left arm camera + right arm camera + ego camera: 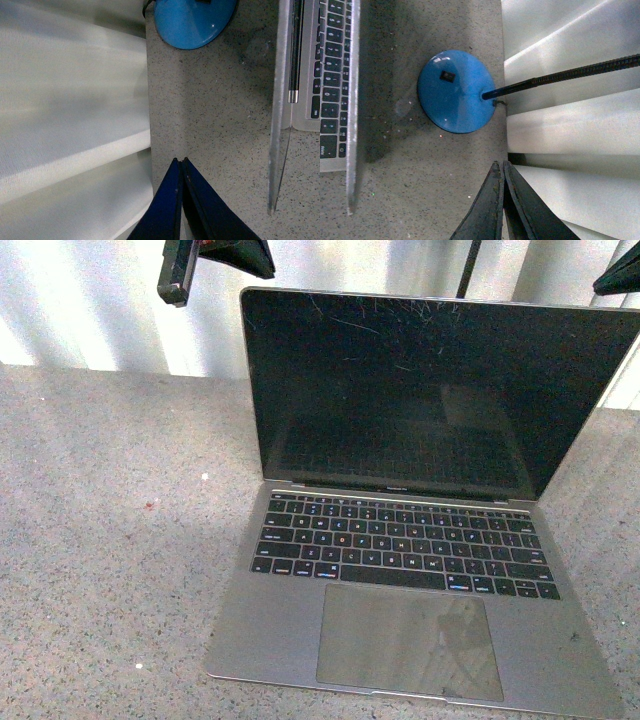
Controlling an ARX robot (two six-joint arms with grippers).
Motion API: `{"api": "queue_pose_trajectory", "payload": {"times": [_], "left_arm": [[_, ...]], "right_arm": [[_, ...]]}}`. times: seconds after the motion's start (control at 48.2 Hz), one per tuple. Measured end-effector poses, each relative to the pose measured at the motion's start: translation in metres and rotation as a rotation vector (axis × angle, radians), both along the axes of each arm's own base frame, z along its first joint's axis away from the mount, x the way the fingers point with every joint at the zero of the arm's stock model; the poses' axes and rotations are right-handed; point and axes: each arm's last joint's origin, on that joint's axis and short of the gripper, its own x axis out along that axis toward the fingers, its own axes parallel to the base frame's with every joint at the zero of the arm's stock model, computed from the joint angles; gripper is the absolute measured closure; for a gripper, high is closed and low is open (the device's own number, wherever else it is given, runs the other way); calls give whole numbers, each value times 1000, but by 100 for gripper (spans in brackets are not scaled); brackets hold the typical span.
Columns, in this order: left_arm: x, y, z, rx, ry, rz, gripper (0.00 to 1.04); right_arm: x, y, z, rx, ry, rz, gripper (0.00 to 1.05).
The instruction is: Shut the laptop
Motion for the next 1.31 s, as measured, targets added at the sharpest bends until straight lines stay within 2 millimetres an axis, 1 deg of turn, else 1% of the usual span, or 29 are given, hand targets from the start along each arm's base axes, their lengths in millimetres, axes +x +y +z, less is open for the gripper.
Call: {"api": "queue_pose_trajectory", "payload": {"times": [0.249, 0.602, 1.018, 1.184, 1.308], "left_arm": [[-3, -5, -8, -1, 28, -11, 101], [-6, -7, -10, 7, 57, -19, 101], [-8, -10, -12, 6, 68, -31, 101], [-9, -9, -15, 7, 78, -31, 101], [-14, -8, -15, 6, 87, -37, 101]], "right_arm": [[-5, 2, -9, -16, 57, 4, 102], [-9, 6, -20, -8, 104, 14, 102], [-12, 14, -19, 27, 149, 31, 102], [-20, 19, -11, 27, 187, 38, 102], [-25, 21, -6, 21, 204, 42, 102]]}}
